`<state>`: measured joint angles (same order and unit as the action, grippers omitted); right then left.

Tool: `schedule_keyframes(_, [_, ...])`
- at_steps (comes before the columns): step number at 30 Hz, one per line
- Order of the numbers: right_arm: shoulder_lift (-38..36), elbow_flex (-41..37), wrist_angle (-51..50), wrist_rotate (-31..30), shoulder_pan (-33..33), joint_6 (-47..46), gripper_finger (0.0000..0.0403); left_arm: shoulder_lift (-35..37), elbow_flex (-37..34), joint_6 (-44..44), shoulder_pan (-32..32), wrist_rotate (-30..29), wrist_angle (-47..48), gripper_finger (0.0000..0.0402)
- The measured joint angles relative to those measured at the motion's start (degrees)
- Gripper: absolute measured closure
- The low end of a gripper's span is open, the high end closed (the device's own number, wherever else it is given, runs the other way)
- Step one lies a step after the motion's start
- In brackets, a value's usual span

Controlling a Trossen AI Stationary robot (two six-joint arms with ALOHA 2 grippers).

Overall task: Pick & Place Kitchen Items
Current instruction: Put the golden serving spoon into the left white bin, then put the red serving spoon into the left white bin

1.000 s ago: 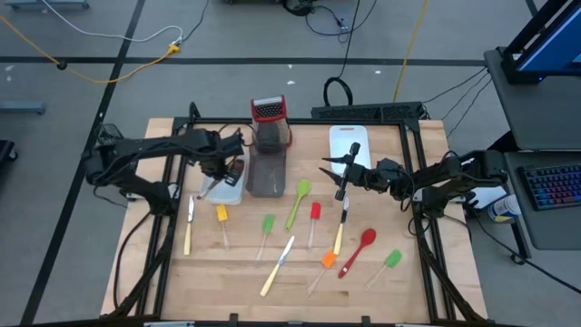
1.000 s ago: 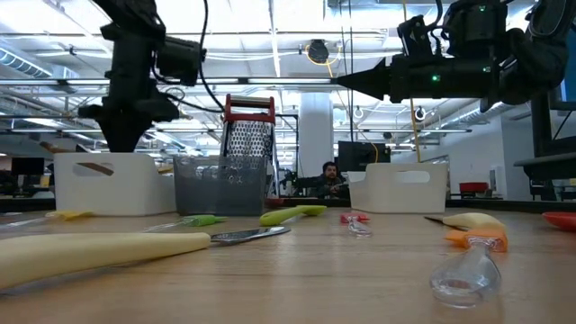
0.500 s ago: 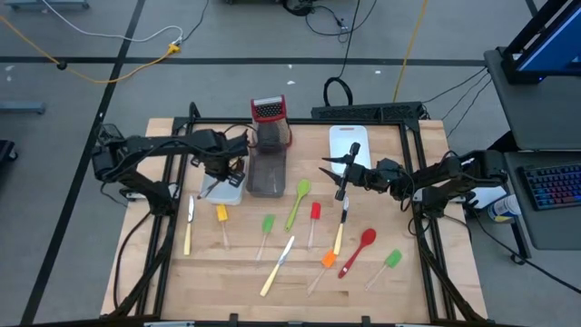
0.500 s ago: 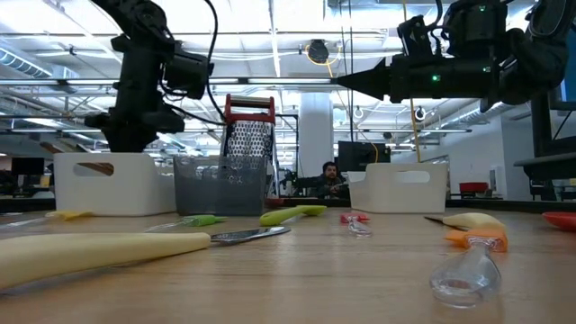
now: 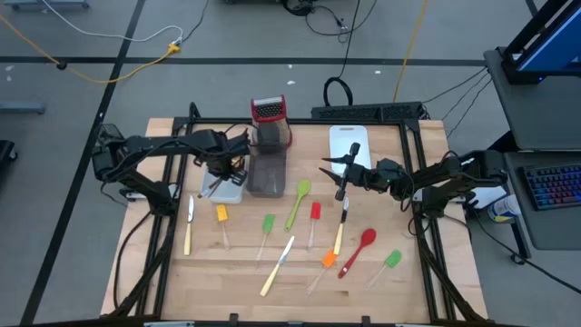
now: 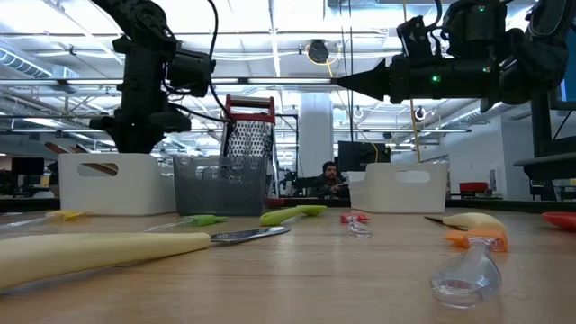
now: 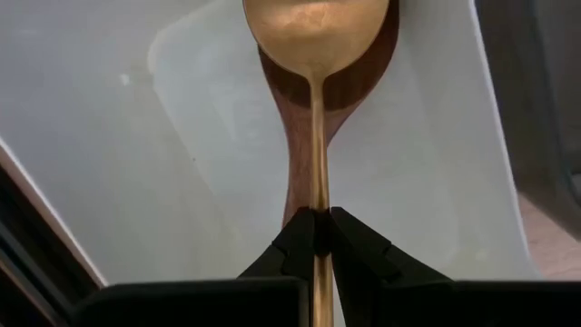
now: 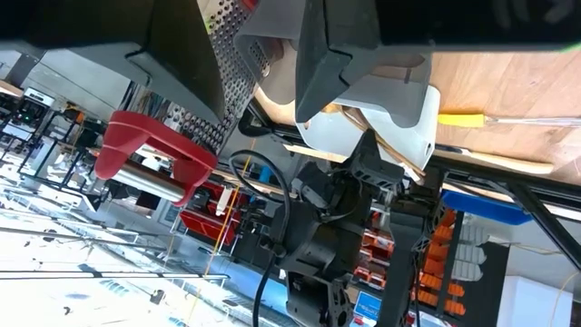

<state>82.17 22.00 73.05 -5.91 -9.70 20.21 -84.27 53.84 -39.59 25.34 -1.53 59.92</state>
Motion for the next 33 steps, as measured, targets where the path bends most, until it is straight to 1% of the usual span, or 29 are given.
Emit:
schedule_keyframes(5, [0.00,0.00,0.00,0.00,0.00,0.00,0.0273,0.00,-0.02,0.12,0.03,-0.01,0.04,0.0380])
schedule_keyframes(12, [0.00,0.00,-0.01,0.00,-0.01,0.00,0.0273,0.01,-0.02,2.17,0.03,-0.01,0.04,0.0380])
schedule_keyframes(16, [0.00,0.00,-0.01,0.00,0.00,0.00,0.0273,0.02,-0.02,4.84,0.03,-0.03,0.11,0.0380])
schedule_keyframes(20, [0.00,0.00,-0.01,0.00,0.01,0.00,0.0273,0.02,-0.02,5.01,0.03,-0.07,0.11,0.0378])
schedule_keyframes(23, [0.00,0.00,-0.01,0.01,-0.01,0.00,0.0273,0.02,-0.02,4.98,0.03,-0.07,0.11,0.0364])
schedule_keyframes(26, [0.00,0.00,-0.01,0.01,-0.01,0.00,0.0273,0.04,-0.02,5.04,0.03,-0.18,0.08,0.0340])
schedule_keyframes(29, [0.00,0.00,-0.01,0.00,-0.01,0.00,0.0273,0.07,-0.02,4.76,0.01,-1.48,0.08,0.0319])
schedule_keyframes(33, [0.00,0.00,-0.01,0.00,-0.01,0.00,0.0273,0.07,-0.02,4.77,0.01,-1.54,0.04,0.0302])
